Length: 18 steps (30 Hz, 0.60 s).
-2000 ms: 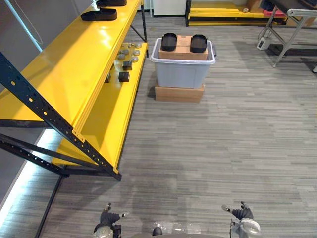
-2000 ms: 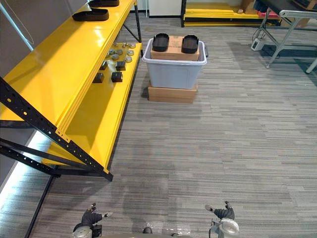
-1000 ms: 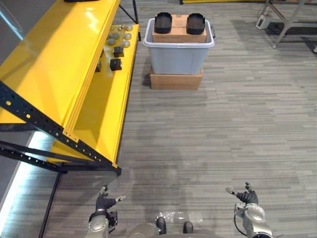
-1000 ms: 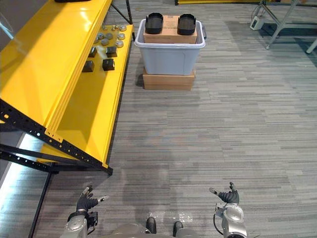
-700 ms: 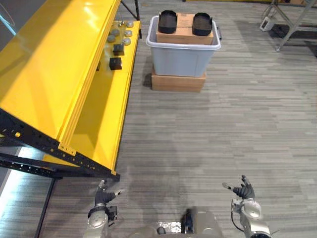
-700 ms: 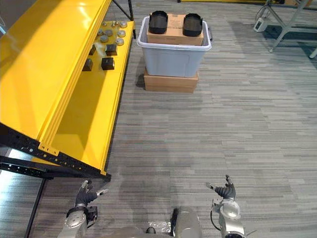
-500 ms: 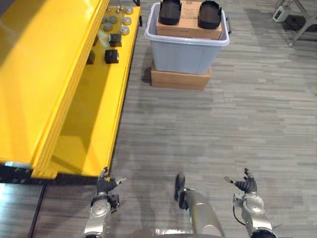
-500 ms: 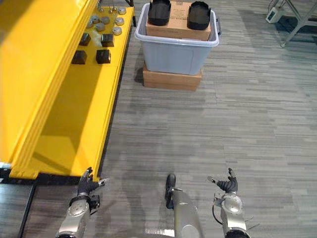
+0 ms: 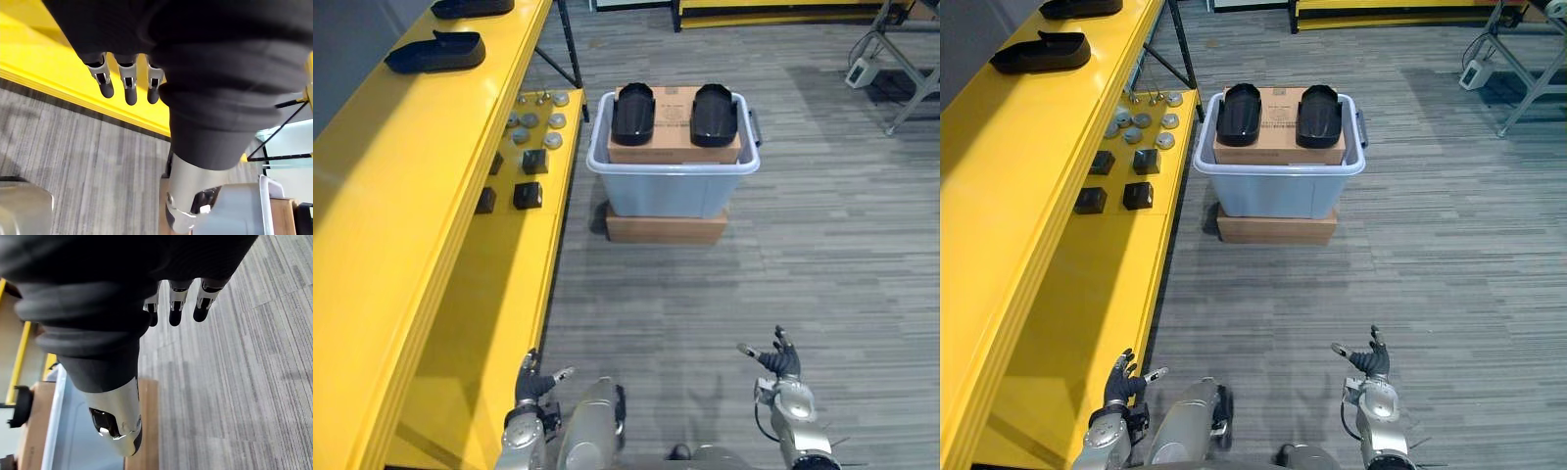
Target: Walk over and take plastic housings, then place them on the shelf
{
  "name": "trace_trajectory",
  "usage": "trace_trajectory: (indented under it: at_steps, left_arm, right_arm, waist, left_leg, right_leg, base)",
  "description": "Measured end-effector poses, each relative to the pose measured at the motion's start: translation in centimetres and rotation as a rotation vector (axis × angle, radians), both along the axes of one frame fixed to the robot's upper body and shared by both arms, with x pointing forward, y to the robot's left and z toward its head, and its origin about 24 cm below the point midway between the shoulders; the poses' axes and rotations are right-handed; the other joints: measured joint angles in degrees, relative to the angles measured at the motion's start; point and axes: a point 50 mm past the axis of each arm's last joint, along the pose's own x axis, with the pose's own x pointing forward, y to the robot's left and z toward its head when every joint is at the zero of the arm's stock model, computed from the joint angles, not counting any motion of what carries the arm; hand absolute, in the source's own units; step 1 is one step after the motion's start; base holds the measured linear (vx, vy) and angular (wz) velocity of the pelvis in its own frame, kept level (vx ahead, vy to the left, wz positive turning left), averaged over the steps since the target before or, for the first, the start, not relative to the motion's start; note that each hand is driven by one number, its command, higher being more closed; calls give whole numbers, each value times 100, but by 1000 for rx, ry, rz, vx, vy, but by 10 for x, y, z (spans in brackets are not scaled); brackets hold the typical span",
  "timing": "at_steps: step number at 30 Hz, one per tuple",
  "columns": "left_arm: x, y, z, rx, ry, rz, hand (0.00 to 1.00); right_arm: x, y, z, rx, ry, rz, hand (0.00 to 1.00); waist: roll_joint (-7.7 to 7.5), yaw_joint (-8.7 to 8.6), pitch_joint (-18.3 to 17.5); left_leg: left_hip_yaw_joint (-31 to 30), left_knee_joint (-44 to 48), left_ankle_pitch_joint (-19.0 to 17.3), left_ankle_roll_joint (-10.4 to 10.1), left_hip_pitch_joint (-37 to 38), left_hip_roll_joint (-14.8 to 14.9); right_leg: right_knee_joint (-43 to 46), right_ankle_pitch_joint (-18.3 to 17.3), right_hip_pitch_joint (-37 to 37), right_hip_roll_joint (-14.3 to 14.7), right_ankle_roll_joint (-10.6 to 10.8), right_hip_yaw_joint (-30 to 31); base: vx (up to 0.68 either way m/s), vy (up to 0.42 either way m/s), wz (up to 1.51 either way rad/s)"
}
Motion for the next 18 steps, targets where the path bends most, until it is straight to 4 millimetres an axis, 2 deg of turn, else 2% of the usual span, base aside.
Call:
trace_trajectory:
  at_steps: [1,2,3,4,5,6,7,8,9,10,11,12,13,14,15,16,17,18]
  left_arm:
    - [-2,-1,-1,-3,7,0,0]
    - [-5,-3,-4,-10,20,-3,0]
    - [-8,-4,-5,-9,31,-8,0]
    - [-8,-3,-5,-6,32,-8,0]
    - [-7,-1,-6,-2,38,-10,0]
    - [-7,-2,-7,-4,46,-7,0]
    - [-7,-2,-8,-4,47,-7,0]
    - [-6,-1,-7,-3,44,-7,0]
    - [-6,0,-8,0,52,-7,0]
    - [-7,0,-10,-1,63,-10,0]
    - [-8,-1,-13,-5,83,-9,0]
    - [-9,-1,-14,-5,90,-9,0]
    - [-8,1,-15,-2,95,-10,0]
    - [-9,3,-16,7,106,-9,0]
    - [-9,4,-17,9,109,-9,0]
    - [-11,1,-19,1,124,-7,0]
    - [-14,3,-21,6,136,-1,0]
    - [-14,3,-21,7,138,0,0]
  right_arm:
    - [0,1,0,3,3,0,0]
    - [1,1,0,4,1,2,0]
    - [1,3,0,7,-1,4,0]
    - [1,3,0,9,0,4,0]
    - [-1,5,-2,14,7,4,0]
    - [-4,7,-4,19,15,3,0]
    - [-6,8,-5,22,20,3,0]
    - [-6,10,-6,29,20,3,0]
    - [-6,11,-6,30,21,5,0]
    - [-6,10,-7,29,25,4,0]
    - [-8,9,-9,28,39,2,0]
    - [-9,9,-11,29,49,0,0]
    - [-13,9,-14,32,71,-3,0]
    - [-19,9,-19,37,103,-7,0]
    - [-22,9,-21,38,116,-10,0]
    - [-23,4,-22,30,129,-18,0]
    - [-22,3,-21,29,124,-21,0]
    - [-21,2,-21,29,119,-25,0]
  waist:
    - [-33,26,-17]
    - [-72,81,-38]
    - [-68,8,-41]
    - [-73,-7,-42]
    - [-76,-27,-40]
    - [-65,-45,-41]
    - [-55,-62,-45]
    - [-70,-117,-58]
    - [-52,-200,-52]
    - [-27,-230,-41]
    - [3,-319,-27]
    - [32,-351,-28]
    - [43,-358,-33]
    - [10,-350,-41]
    - [-14,-358,-60]
    - [124,-317,-102]
    - [128,-324,-100]
    - [137,-341,-106]
  left_leg:
    - [95,68,-129,43,86,-8]
    - [226,114,-359,131,366,-62]
    - [222,-35,-573,187,834,-139]
    - [217,-85,-611,194,935,-159]
    - [198,-249,-708,191,1333,-187]
    - [169,-521,-717,200,1789,-195]
    - [131,-692,-717,200,2019,-190]
    - [96,-979,-716,200,2381,-160]
    - [62,-1166,-718,196,2657,-102]
    - [45,-1240,-717,194,2771,-61]
    - [-5,-1304,-736,159,2929,41]
    - [-42,-1308,-790,62,2986,129]
    - [-96,-1355,-898,-131,3106,250]
    - [-193,-1433,-1001,-316,3267,301]
    - [-267,-1458,-1040,-387,3345,337]
    - [-385,-1516,-1044,-516,3417,527]
    - [-479,-1446,-933,-722,3423,560]
    - [-506,-1311,-874,-818,3403,593]
  right_leg:
    - [261,-1,-37,-61,82,47]
    - [1060,92,-242,-162,393,135]
    - [2537,509,-695,-253,1163,145]
    - [2876,546,-826,-264,1283,139]
    - [4061,513,-1312,-324,1235,89]
    - [4638,359,-1691,-421,934,-219]
    - [4709,275,-1869,-470,765,-429]
    - [4579,146,-2202,-552,538,-782]
    - [4060,75,-2434,-574,430,-1046]
    - [3682,65,-2560,-557,439,-1143]
    - [2870,119,-2746,-510,442,-1255]
    - [2327,225,-2835,-449,492,-1259]
    - [1452,618,-2891,-336,499,-1205]
    - [885,1467,-2920,-236,444,-1080]
    - [783,1943,-2833,-192,384,-1043]
    - [921,1925,-2828,-46,180,-1076]
    - [1170,1648,-2868,-50,85,-1125]
    - [1261,1524,-2836,-51,47,-1168]
  base:
    - [703,280,-49]
    - [656,252,-40]
    - [538,203,-29]
    - [415,125,-5]
    - [480,100,-1]
    - [570,110,-2]
    - [521,61,2]
    - [394,-14,17]
    - [380,-42,20]
    - [362,-85,27]
    - [348,-111,27]
    - [344,-119,34]
    - [366,-152,32]
    - [420,-200,31]
    - [521,-265,17]
    - [437,-241,11]
    - [396,-253,7]
    - [370,-271,27]
